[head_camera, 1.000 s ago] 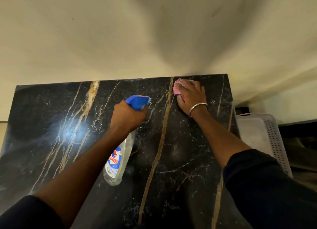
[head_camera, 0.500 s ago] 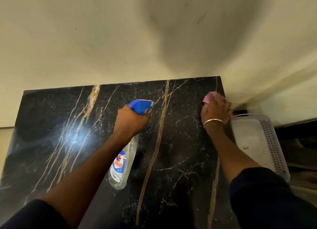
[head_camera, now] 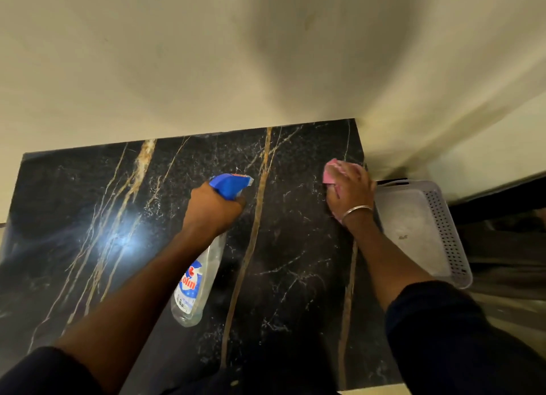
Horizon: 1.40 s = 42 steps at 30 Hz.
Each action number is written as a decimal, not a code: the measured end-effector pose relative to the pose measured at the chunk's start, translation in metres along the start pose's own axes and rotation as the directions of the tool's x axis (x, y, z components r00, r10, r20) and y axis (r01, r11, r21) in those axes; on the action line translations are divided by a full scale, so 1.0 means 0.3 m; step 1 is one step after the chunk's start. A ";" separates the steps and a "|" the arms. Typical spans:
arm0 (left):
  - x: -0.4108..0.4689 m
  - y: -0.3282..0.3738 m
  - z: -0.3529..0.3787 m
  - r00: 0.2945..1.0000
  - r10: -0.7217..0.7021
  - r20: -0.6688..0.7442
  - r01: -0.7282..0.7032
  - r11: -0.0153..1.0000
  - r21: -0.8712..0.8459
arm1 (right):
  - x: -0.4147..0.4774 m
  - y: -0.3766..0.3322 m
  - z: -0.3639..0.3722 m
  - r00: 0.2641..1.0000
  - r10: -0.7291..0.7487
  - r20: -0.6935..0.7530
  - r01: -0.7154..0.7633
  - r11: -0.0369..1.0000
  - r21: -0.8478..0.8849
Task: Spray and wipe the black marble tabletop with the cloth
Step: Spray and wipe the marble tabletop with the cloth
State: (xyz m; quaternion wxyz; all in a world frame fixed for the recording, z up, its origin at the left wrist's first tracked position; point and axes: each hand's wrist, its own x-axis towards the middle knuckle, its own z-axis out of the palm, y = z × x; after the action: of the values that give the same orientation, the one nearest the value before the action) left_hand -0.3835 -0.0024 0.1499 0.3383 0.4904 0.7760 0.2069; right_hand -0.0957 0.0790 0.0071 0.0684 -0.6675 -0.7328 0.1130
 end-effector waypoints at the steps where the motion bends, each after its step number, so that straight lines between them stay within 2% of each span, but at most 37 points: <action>1: -0.007 0.002 0.003 1.000 -0.002 0.007 0.002 1.000 0.000 | -0.008 0.055 -0.014 0.999 0.042 -0.014 -0.042 0.999 0.015; 5: -0.043 0.018 0.015 0.999 0.010 0.044 -0.008 0.999 -0.040 | -0.094 0.131 -0.028 0.981 0.182 -0.074 -0.175 0.981 0.088; 12: -0.111 0.032 0.042 0.998 0.043 0.040 -0.042 0.999 -0.021 | -0.309 0.042 -0.005 0.966 0.242 -0.085 -0.238 0.970 0.058; 14: -0.134 0.028 0.053 0.997 0.053 0.049 -0.053 0.999 -0.005 | -0.372 -0.063 0.013 0.986 0.161 -0.045 -0.160 0.987 0.018; 16: -0.160 0.028 0.062 0.998 0.048 0.051 -0.048 0.999 0.001 | -0.435 -0.184 0.049 1.000 0.021 0.022 -0.021 1.000 0.007; 19: -0.197 0.025 0.074 0.999 0.045 0.013 -0.045 0.999 0.004 | -0.513 -0.308 0.108 0.981 -0.178 0.082 0.174 0.983 0.058; 22: -0.231 0.025 0.080 0.999 0.034 0.013 -0.035 0.999 0.017 | -0.507 -0.318 0.109 0.963 -0.254 0.090 0.252 0.967 0.040; 24: -0.254 0.026 0.084 0.999 0.023 0.035 -0.023 1.000 0.016 | -0.468 -0.286 0.089 0.972 -0.226 0.072 0.225 0.974 0.013; 28: -0.293 0.023 0.093 0.999 0.012 0.043 -0.012 1.000 0.002 | -0.343 -0.171 0.025 0.999 -0.019 0.046 0.020 1.000 -0.005; 30: -0.312 0.020 0.099 0.999 0.017 0.033 -0.017 1.000 0.008 | -0.302 -0.085 -0.004 0.998 0.040 0.053 -0.039 0.999 -0.006; 35: -0.358 0.016 0.131 0.998 0.020 0.054 -0.019 1.000 -0.019 | -0.334 0.090 -0.041 0.996 0.065 0.061 -0.064 0.998 -0.014; 42: -0.396 0.022 0.218 0.993 0.080 0.090 -0.080 0.997 -0.001 | -0.601 0.188 -0.020 0.998 0.062 0.023 -0.062 0.998 0.024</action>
State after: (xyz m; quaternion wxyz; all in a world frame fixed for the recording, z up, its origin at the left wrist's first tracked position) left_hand -0.2974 -0.1073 0.1477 0.3637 0.5301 0.7401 0.1972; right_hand -0.0220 -0.0950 0.0076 0.0651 -0.6877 -0.7111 0.1313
